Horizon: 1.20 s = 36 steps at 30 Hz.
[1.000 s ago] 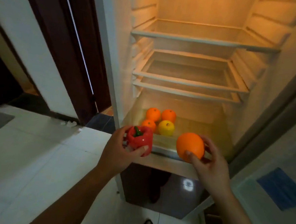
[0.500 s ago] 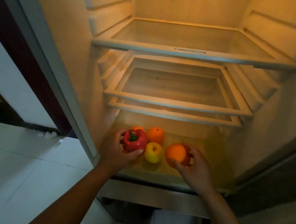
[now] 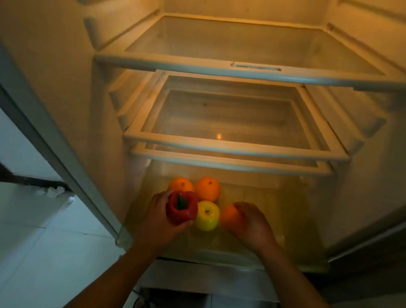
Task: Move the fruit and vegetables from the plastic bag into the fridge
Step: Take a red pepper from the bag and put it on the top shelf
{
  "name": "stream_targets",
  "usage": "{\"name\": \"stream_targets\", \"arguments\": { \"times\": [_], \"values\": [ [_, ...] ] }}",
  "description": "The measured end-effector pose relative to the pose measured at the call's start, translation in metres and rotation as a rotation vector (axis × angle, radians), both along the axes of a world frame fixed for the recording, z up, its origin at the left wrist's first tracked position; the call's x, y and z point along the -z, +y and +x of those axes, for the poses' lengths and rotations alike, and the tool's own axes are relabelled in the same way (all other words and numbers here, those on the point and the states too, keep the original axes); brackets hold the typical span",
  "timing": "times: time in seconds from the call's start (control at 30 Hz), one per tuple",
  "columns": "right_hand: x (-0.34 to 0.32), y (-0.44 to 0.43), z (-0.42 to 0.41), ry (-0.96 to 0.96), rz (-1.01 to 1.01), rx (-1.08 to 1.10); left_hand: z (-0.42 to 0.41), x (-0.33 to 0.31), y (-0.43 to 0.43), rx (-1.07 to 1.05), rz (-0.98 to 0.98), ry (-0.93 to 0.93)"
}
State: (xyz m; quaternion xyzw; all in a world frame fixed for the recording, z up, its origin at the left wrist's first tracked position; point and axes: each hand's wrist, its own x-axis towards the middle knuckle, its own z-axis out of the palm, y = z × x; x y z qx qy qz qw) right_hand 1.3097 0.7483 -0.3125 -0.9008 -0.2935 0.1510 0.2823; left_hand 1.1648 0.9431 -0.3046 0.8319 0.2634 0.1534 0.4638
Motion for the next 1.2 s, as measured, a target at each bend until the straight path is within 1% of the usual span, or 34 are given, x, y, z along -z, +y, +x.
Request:
{"name": "stream_targets", "arguments": {
  "times": [0.13, 0.3, 0.4, 0.63, 0.7, 0.77, 0.87, 0.93, 1.07, 1.2],
  "values": [
    [0.008, 0.003, 0.003, -0.063, 0.071, -0.002, 0.001, 0.001, 0.0, 0.025, 0.013, -0.009],
    [0.017, 0.002, 0.006, -0.019, -0.058, -0.007, -0.001, 0.0, 0.0, 0.028, -0.002, -0.002],
    [0.02, 0.004, 0.007, -0.01, -0.133, -0.061, 0.0, 0.0, 0.001, 0.027, 0.01, 0.003],
    [0.023, 0.004, 0.008, 0.014, -0.212, -0.098, 0.003, 0.004, 0.002, 0.031, 0.038, 0.035],
    [0.021, 0.002, 0.007, 0.028, -0.195, -0.089, 0.002, 0.005, 0.002, 0.024, 0.046, 0.035],
    [0.017, -0.003, 0.005, 0.022, -0.112, -0.051, 0.001, 0.006, 0.002, 0.019, 0.036, 0.038],
    [0.002, -0.015, 0.0, -0.039, 0.026, 0.013, 0.0, 0.006, 0.002, 0.027, 0.017, 0.032],
    [-0.01, -0.023, -0.008, -0.066, 0.065, 0.016, 0.0, 0.007, 0.003, 0.029, 0.022, 0.032],
    [-0.025, -0.043, -0.038, -0.12, 0.074, -0.02, 0.003, 0.006, 0.004, 0.035, 0.024, 0.01],
    [-0.024, -0.054, -0.065, -0.142, 0.035, -0.035, 0.003, 0.006, 0.003, 0.056, 0.029, 0.024]
  ]
}}
